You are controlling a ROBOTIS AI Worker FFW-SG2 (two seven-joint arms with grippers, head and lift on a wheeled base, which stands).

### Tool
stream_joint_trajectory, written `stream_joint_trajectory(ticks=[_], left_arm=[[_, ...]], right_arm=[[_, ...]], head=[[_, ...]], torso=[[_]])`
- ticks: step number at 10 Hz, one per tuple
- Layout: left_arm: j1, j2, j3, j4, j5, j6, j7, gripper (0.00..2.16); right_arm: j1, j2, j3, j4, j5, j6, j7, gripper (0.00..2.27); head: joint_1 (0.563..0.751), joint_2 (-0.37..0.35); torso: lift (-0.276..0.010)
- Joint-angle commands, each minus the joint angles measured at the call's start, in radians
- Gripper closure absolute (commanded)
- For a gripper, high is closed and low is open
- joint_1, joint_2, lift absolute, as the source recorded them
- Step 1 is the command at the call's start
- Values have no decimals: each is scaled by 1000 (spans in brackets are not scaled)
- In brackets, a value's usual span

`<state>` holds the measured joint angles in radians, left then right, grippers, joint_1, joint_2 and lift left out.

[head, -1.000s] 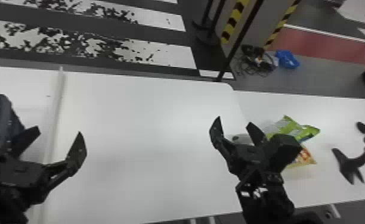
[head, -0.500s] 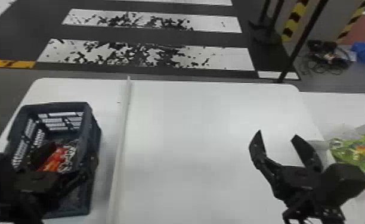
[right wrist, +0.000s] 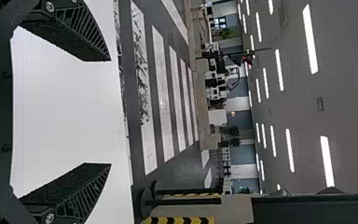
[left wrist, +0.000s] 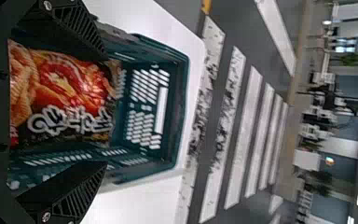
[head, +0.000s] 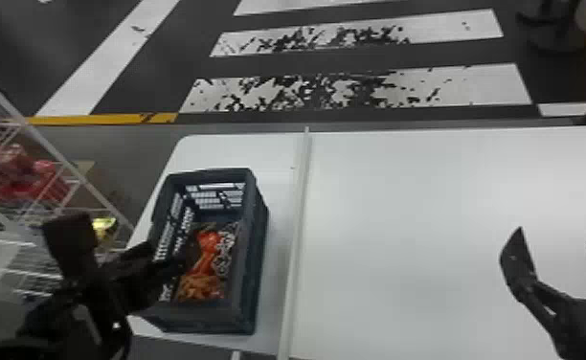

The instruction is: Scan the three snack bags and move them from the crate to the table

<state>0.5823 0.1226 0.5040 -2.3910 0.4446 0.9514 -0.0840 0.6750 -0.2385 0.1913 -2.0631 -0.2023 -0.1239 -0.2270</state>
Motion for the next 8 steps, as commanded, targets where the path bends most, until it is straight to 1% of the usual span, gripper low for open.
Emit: stream_joint_trajectory(ticks=[1, 2, 3, 4, 5, 6, 7, 8], left_arm=[[-90, 6, 39, 56, 5, 97, -3, 90], [-125, 9, 44, 88, 13, 116, -10, 90], [-156, 22, 37, 124, 17, 116, -14, 90], [-188, 26, 28, 148, 17, 119, -16, 90], [-225, 37, 16, 176, 16, 152, -17, 93], [-259, 51, 4, 210, 8, 180, -19, 100], [-294, 71, -30, 250, -33, 198, -28, 100], [-341, 100, -81, 288, -70, 266, -36, 100]], right_arm=[[0, -19, 11, 0, 9, -9, -2, 83], [0, -27, 11, 0, 7, -9, -2, 83], [0, -35, 10, 0, 7, -9, -2, 83], [-2, -41, 10, 0, 7, -12, -2, 83], [-6, -42, 10, 1, 7, -9, -2, 83], [-11, -42, 10, 6, 7, -9, -2, 83], [-20, -44, 10, 14, 7, -6, -2, 83], [-28, -45, 8, 20, 6, -3, -3, 83]], head=[[695, 286], [695, 320], [695, 330], [695, 329], [695, 327], [695, 317], [695, 309], [695, 304]], torso=[[-62], [-62], [-62], [-62], [-62], [-62], [-62], [-62]])
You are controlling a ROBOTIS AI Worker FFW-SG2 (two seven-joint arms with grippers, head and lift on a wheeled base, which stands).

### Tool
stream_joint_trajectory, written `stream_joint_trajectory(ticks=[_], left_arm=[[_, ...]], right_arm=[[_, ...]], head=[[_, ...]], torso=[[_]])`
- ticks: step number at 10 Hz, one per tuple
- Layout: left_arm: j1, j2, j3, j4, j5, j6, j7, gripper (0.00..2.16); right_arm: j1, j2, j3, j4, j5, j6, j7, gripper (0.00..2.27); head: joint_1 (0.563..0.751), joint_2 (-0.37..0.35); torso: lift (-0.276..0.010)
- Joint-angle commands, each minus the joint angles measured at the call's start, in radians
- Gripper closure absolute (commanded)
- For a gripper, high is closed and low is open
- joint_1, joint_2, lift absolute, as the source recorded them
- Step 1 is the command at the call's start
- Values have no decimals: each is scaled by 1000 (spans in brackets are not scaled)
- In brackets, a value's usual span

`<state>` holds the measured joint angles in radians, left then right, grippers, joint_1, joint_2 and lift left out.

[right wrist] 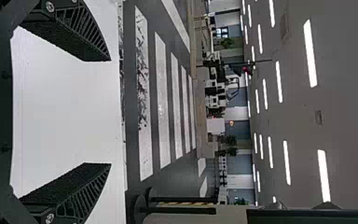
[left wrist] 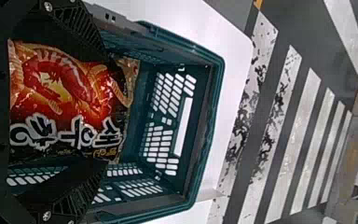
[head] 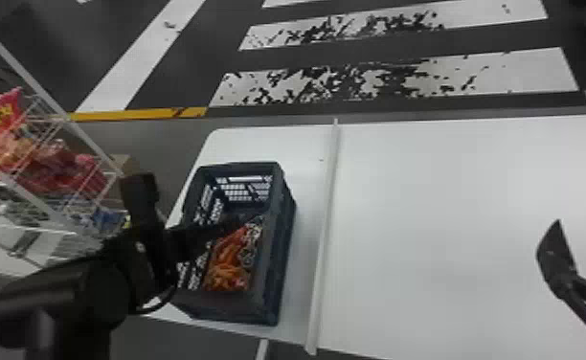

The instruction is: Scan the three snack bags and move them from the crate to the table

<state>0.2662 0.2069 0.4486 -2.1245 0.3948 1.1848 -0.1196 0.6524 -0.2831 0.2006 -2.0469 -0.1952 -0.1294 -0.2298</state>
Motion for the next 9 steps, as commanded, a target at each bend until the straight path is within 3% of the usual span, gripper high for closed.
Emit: stream_joint_trajectory(ticks=[1, 5, 7, 8, 9], left_arm=[[-81, 26, -65, 60, -70, 121, -20, 100], [-194, 32, -192, 141, -172, 241, -40, 100], [-205, 31, -209, 158, -249, 321, -86, 208], [-206, 31, -211, 173, -267, 336, -118, 211], [-206, 31, -205, 190, -281, 336, -146, 350]], right_arm=[[-8, -1, 0, 10, -1, 3, 0, 83], [-19, -16, -13, 24, -13, 0, -3, 83], [-22, -28, -12, 24, -23, 3, -3, 83], [-22, -28, -10, 24, -23, 3, -5, 83], [-20, -30, -10, 24, -23, 6, -3, 83]], head=[[695, 296], [695, 241], [695, 210], [695, 210], [695, 213]], torso=[[-62], [-62], [-62], [-62], [-62]])
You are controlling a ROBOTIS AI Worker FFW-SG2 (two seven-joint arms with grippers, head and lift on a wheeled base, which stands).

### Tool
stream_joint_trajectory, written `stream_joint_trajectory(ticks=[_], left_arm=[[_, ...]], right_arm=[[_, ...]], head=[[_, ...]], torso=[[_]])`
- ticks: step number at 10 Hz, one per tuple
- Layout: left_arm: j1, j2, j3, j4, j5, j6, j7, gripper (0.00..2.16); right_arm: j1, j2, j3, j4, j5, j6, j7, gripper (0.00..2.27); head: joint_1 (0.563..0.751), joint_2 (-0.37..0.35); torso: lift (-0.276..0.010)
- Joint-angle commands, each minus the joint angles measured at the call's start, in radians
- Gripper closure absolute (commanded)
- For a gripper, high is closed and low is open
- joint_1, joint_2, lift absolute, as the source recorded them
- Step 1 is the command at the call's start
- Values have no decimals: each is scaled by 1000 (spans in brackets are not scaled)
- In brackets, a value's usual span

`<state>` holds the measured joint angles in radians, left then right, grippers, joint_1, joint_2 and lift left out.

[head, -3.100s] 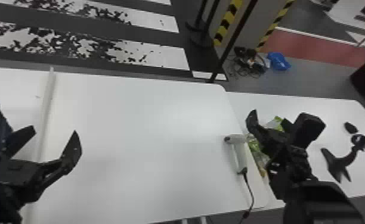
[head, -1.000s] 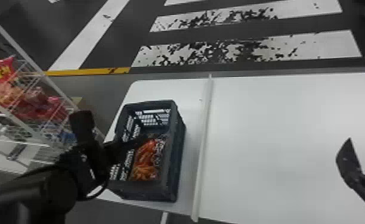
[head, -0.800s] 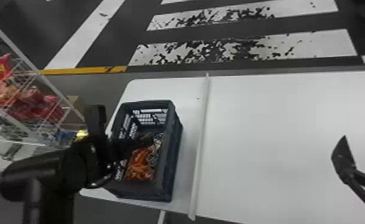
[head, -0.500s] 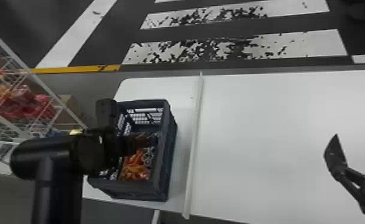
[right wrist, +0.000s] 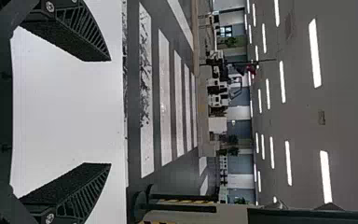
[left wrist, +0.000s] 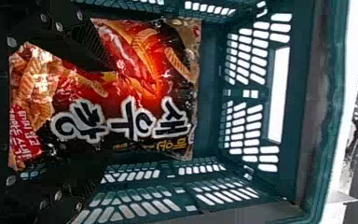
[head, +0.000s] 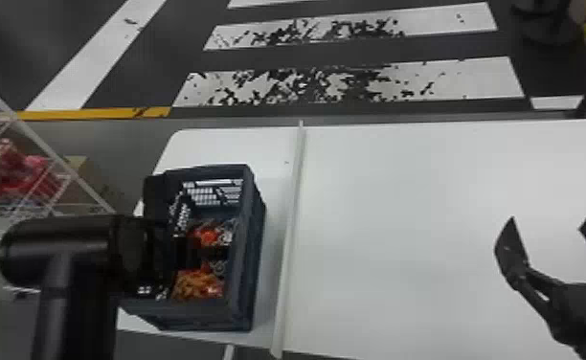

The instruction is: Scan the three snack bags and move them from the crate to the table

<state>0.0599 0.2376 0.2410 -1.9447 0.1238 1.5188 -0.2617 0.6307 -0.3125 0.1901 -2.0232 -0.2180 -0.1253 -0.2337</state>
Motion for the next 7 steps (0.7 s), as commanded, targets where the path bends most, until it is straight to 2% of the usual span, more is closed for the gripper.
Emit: stream_joint_trajectory(ticks=[1, 2, 3, 4, 7], left_arm=[[3, 2, 6, 16, -18, 2, -27, 545], [9, -1, 11, 15, -32, 2, -45, 853], [17, -1, 26, 4, -26, -1, -47, 1386], [32, -3, 47, -31, -18, 2, -47, 1706], [109, -7, 150, -184, 53, -4, -44, 1720]], right_arm=[[1, 0, 3, 0, -1, 5, 1, 83], [0, 0, 5, 0, -1, 5, -1, 83], [3, 1, 8, -3, -3, 5, -1, 83], [6, 4, 9, -6, -3, 2, -1, 83], [17, 6, 9, -28, -3, 2, -4, 83]], head=[[695, 217], [695, 218], [695, 221], [695, 230], [695, 255]], torso=[[-62], [-62], [-62], [-62], [-62]])
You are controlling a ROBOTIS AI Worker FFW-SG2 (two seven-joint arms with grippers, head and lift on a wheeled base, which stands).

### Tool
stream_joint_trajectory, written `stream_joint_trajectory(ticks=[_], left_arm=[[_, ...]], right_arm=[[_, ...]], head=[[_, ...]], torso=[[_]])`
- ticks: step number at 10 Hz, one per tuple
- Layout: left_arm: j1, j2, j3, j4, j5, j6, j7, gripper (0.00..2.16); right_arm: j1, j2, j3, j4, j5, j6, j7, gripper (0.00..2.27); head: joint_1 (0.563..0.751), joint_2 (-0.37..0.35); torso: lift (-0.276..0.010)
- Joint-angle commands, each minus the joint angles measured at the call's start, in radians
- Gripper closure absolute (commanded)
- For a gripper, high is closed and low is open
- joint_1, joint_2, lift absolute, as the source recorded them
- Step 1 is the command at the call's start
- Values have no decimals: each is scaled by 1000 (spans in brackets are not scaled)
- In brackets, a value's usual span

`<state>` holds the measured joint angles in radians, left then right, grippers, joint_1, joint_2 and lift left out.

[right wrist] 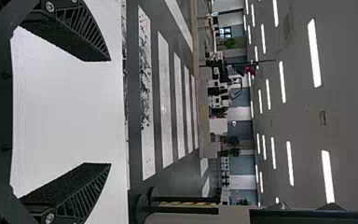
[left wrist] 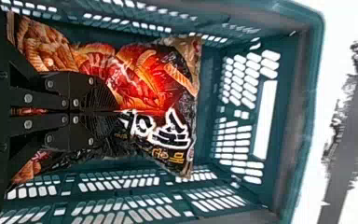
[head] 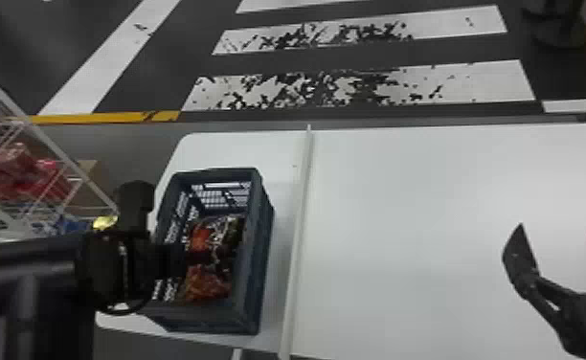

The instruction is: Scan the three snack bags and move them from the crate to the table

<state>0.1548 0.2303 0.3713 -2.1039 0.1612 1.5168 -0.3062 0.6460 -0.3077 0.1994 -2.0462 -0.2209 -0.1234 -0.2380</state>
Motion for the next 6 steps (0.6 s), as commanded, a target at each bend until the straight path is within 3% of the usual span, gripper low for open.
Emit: stream_joint_trajectory(ticks=[1, 6], left_arm=[[31, -3, 38, -64, 28, -2, 6, 1720], [104, -25, 95, -223, 106, -26, 47, 1720]], right_arm=[[3, 1, 0, -8, 0, 3, -1, 83], [14, 2, -6, -15, -2, 0, -7, 83]], head=[[695, 265], [695, 277]], torso=[[-62], [-62]])
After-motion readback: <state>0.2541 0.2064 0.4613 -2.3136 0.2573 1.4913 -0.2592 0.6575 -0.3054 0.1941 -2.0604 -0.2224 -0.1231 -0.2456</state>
